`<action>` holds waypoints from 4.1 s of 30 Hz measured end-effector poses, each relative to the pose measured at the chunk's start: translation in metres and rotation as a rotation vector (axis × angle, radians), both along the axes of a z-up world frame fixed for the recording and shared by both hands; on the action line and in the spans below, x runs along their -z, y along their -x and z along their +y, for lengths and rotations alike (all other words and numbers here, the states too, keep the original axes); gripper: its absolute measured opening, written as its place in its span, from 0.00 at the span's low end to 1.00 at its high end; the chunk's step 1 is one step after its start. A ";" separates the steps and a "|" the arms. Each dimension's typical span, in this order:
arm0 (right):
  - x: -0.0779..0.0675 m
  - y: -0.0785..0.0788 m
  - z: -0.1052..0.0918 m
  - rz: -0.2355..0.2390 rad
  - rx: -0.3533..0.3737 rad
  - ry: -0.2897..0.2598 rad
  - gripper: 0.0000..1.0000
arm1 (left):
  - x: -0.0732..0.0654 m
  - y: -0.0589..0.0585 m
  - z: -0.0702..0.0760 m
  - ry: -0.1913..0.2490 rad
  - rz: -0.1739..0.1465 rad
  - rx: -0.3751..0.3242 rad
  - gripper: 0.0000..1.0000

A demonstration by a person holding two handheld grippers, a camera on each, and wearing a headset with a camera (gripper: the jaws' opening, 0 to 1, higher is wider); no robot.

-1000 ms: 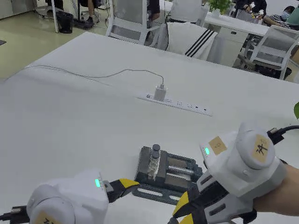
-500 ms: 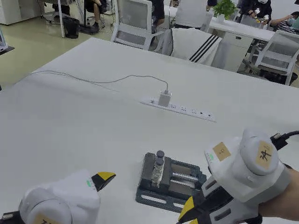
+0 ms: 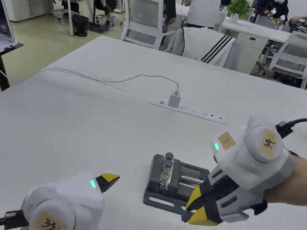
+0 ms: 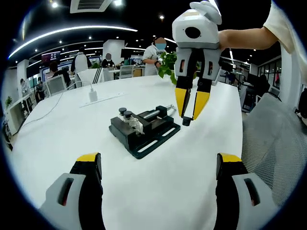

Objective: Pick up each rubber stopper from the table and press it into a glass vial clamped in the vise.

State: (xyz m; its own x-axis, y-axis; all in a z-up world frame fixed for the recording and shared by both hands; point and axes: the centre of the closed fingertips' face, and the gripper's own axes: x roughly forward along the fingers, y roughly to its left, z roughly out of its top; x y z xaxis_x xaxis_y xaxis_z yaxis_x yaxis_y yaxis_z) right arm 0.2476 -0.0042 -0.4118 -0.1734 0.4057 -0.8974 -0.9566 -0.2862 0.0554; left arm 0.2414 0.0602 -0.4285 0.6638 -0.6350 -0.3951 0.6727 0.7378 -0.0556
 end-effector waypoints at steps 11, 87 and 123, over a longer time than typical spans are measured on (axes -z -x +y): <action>-0.010 -0.037 0.011 -0.086 -0.075 0.065 0.05 | 0.004 0.003 0.005 0.004 0.011 -0.013 0.99; 0.019 -0.084 0.045 -0.206 -0.226 0.292 0.04 | 0.019 0.006 0.001 0.049 0.058 -0.007 0.99; 0.021 -0.085 0.043 -0.167 -0.115 0.313 0.07 | 0.019 0.006 -0.001 0.057 0.065 -0.006 0.99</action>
